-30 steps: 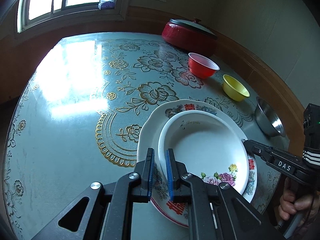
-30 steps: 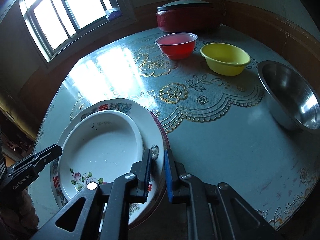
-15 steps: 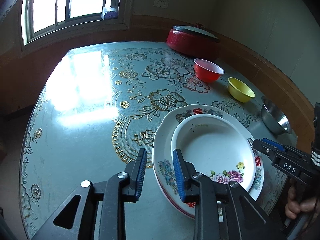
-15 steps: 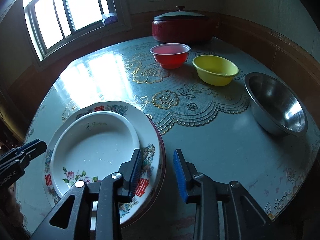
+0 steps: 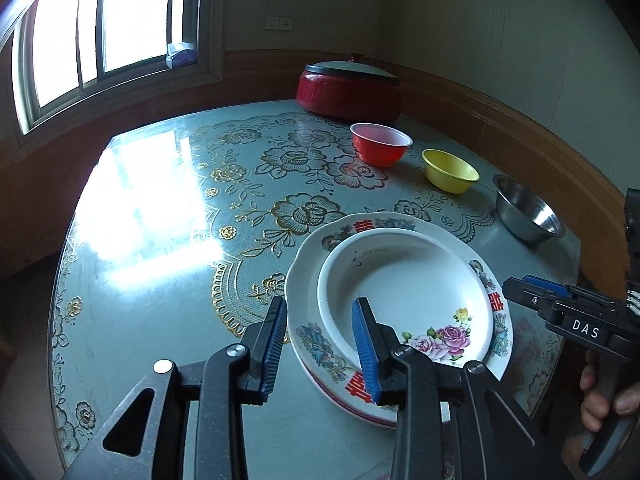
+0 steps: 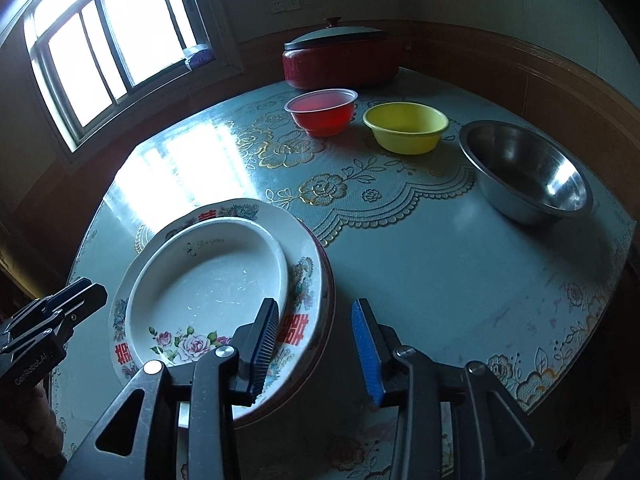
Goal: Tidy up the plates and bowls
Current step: 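Move the right gripper to the rim of the steel bowl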
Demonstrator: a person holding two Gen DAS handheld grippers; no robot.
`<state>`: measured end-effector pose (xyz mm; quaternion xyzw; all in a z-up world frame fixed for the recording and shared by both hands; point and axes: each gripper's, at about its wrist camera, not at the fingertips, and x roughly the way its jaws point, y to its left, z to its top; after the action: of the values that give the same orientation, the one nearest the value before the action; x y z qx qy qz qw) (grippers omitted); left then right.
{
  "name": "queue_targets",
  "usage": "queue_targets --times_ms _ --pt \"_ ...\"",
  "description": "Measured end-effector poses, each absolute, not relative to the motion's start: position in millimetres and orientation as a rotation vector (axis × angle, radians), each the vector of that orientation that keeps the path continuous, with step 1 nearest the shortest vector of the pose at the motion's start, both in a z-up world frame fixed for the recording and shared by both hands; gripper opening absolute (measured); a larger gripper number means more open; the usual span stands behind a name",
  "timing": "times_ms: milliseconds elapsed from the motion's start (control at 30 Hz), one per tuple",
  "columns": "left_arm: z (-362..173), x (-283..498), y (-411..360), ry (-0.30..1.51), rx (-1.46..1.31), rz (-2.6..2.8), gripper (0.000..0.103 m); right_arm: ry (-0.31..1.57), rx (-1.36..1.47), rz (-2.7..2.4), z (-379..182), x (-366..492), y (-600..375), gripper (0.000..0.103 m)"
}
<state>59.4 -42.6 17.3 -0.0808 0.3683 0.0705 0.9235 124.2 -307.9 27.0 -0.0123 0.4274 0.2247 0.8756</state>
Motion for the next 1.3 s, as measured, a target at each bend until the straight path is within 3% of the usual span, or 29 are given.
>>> queue_targets --times_ms 500,1300 --pt "33 97 -105 0.753 -0.017 0.044 0.034 0.844 0.12 0.305 48 150 -392 0.039" --pt "38 226 -278 0.712 0.154 -0.139 0.034 0.772 0.214 0.23 64 257 -530 0.039"
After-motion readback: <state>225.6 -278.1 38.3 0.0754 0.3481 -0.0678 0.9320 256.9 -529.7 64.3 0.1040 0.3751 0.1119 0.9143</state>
